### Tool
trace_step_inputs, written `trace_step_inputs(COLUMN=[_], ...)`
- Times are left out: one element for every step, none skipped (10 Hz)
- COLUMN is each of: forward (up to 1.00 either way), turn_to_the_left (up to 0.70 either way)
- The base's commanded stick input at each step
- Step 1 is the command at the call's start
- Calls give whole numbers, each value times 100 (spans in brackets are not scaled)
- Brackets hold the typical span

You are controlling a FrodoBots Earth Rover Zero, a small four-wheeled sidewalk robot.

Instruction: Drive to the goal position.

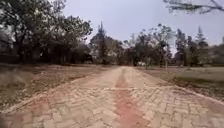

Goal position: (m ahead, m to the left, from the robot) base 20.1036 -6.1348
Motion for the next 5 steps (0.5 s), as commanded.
trace_step_inputs(forward=[70, 70, 70, 70, 70], turn_to_the_left=[0, 0, 0, 0, 0])
